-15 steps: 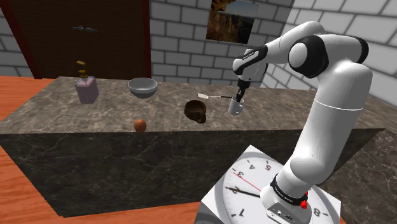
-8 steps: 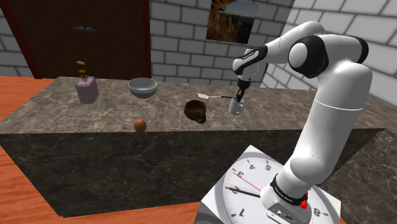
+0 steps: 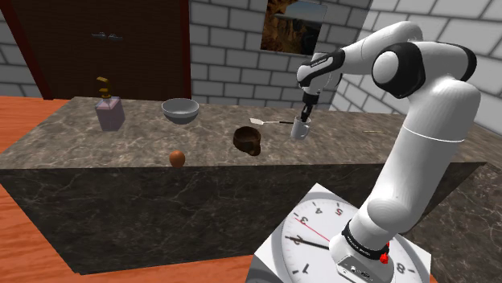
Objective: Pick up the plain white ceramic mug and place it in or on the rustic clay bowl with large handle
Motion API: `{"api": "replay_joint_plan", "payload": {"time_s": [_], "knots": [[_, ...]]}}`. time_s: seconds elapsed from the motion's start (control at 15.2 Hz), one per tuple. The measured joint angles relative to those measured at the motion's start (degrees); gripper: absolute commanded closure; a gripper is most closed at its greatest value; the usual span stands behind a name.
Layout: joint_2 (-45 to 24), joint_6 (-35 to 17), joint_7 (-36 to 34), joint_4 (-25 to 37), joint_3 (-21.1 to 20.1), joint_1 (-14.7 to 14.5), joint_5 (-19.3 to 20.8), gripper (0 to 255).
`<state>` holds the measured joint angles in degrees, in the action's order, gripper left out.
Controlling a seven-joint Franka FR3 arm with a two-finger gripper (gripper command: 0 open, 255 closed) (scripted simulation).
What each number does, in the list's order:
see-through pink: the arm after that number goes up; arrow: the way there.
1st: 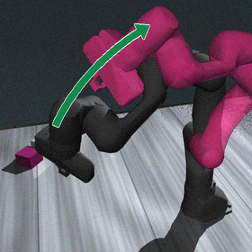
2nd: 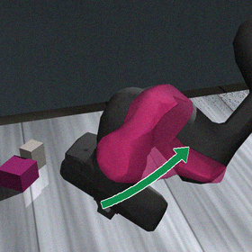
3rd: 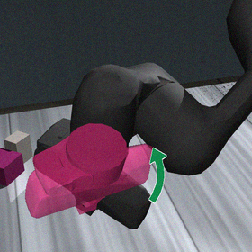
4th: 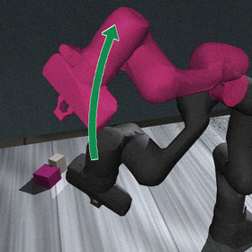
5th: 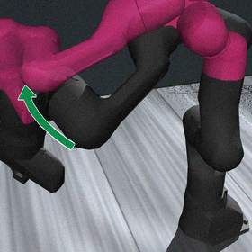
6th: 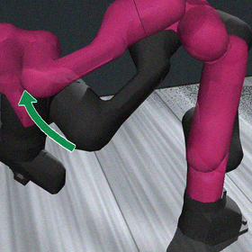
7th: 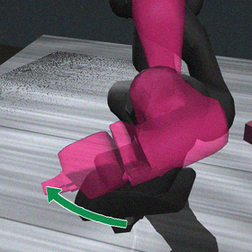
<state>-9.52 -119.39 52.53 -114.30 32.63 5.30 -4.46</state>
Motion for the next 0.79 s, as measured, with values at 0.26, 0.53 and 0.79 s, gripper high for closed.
{"api": "replay_joint_plan", "payload": {"time_s": [0.26,0.53,0.79], "knots": [[1.30,2.64,-0.62,1.56,0.13,-0.24,0.87,255],[2.26,5.55,-0.95,3.67,0.27,-0.32,1.51,255],[3.35,8.29,-1.38,5.49,0.34,-0.47,2.18,255]]}}
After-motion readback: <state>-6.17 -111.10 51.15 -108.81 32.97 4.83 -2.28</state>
